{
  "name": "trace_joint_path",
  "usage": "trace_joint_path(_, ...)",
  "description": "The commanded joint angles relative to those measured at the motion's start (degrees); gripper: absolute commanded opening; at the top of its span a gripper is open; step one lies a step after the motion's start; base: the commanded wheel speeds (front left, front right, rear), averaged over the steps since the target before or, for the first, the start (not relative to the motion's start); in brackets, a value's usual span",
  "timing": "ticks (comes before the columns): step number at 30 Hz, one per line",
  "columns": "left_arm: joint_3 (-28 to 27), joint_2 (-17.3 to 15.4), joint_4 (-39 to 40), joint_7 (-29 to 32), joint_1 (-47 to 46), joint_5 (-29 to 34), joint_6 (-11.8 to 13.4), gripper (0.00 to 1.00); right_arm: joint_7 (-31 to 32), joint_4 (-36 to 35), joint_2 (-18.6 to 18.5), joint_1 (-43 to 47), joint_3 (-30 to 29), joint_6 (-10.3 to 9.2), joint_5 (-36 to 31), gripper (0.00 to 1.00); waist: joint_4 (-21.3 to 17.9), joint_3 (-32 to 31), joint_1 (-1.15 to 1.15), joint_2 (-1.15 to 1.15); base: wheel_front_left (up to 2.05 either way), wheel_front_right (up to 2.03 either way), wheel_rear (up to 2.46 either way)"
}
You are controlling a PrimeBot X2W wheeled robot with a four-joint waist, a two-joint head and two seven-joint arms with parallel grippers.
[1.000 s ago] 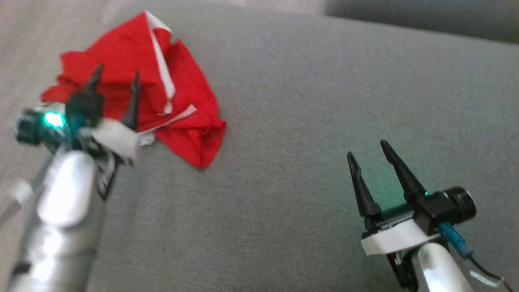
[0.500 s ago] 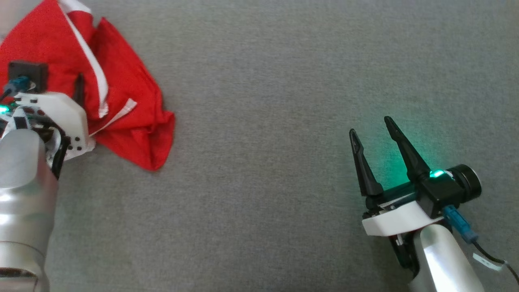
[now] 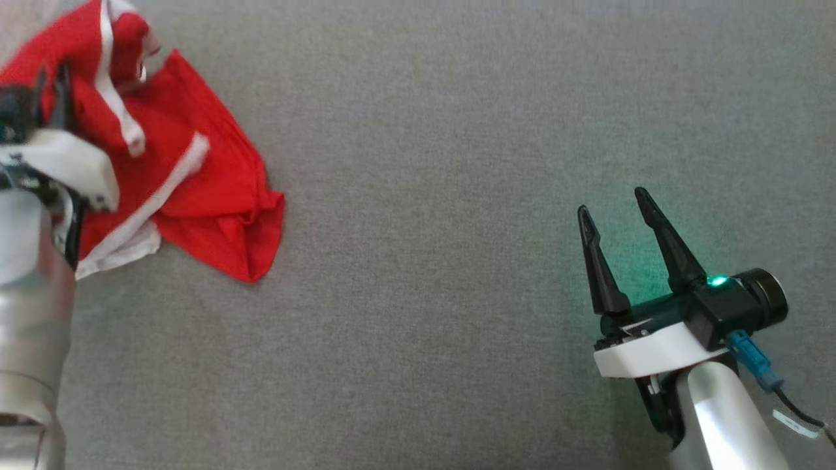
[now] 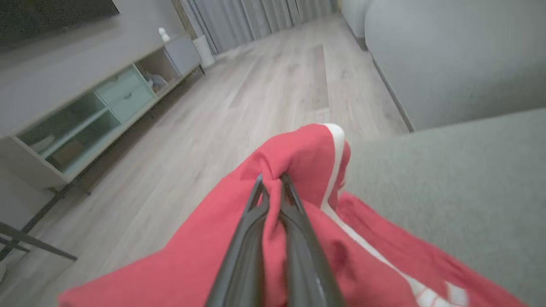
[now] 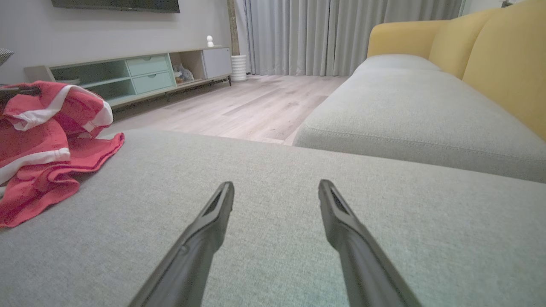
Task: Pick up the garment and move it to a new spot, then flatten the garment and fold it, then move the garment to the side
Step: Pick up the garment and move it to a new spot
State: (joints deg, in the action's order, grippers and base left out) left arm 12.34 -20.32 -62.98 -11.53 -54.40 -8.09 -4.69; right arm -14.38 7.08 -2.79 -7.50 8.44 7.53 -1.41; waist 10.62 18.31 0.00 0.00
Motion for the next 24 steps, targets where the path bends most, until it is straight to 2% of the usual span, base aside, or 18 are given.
trace_joint_path(1, -1.87, -3.79, 2.80, -1.57, -3.26, -0.32, 0.53, 0.00, -0.62, -1.57, -0.09, 0.27, 1.20, -0.04, 0.53, 1.00, 0.66, -1.83, 0.00, 0.00, 0.00, 0.00, 0.00)
trace_joint_path(6, -2.62, -3.90, 11.81, -3.36, -3.77, -0.91, 0.84, 0.00, -0.62, -1.43, -0.09, 1.28, 1.27, -0.04, 2.11, 1.00, 1.28, -5.07, 0.00, 0.00, 0.00, 0.00, 0.00)
trace_joint_path(10, -4.19, -3.70, 24.68, -3.44, -1.96, -1.69, 1.39, 0.00, -0.62, -1.28, -0.09, 1.82, 1.50, -0.04, 3.27, 1.00, 1.57, -7.06, 0.00, 0.00, 0.00, 0.00, 0.00)
trace_joint_path(14, -3.27, -2.28, 32.96, -3.38, 1.47, -2.46, 0.52, 0.00, -0.62, -1.18, -0.09, 2.16, 1.61, -0.04, 4.37, 1.00, 1.19, -8.75, 0.00, 0.00, 0.00, 0.00, 0.00)
trace_joint_path(24, 3.11, 3.25, 44.73, 3.44, 6.83, -3.78, -0.67, 0.00, -0.62, -1.94, -0.09, 1.31, 0.69, -0.04, 6.08, 1.00, -5.15, -9.26, 0.00, 0.00, 0.00, 0.00, 0.00)
